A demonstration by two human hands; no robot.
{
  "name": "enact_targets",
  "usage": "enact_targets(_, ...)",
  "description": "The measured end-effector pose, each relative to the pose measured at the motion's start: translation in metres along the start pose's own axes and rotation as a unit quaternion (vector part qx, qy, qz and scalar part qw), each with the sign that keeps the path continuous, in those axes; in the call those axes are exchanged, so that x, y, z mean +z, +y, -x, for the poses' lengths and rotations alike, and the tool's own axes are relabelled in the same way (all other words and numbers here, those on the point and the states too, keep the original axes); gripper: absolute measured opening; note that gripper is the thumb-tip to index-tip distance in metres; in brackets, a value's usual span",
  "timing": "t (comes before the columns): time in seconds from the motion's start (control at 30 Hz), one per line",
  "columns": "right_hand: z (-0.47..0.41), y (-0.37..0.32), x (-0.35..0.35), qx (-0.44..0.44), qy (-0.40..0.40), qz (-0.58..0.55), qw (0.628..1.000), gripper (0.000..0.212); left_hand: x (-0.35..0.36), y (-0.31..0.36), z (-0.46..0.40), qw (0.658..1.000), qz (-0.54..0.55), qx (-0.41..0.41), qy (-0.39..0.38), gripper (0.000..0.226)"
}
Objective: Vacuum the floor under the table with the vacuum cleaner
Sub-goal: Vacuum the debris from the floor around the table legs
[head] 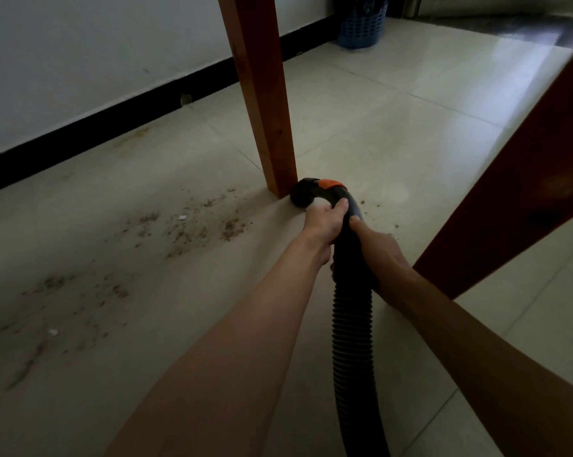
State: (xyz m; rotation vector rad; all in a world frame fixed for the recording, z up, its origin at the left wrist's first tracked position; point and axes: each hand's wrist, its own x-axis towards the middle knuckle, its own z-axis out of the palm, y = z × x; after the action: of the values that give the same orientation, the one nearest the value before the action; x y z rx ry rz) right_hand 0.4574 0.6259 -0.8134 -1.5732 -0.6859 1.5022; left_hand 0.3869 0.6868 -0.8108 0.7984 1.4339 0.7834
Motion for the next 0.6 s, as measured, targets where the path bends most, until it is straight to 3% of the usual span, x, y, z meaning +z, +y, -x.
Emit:
enact_targets(0.2, 0.001, 0.006, 0.0, -0.02, 0.017, 0.02, 0.999, 0.037, 0.005, -0.002, 0.001, 1.0, -0.012, -0.005, -0.013, 0.035)
enact_targets(0.37, 0.0, 0.005, -0.002, -0.002, 0.003, 0.013, 1.0, 0.032, 0.002, -0.004, -0.001, 1.0, -0.006, 0.001, -0.004, 0.035)
enact_targets(0.6, -0.009, 0.001, 0.021, -0.025, 0.035, 0.084, 0.996, 0.046, -0.01, 0.003, -0.004, 1.0, 0.0, -0.002, 0.01, 0.027)
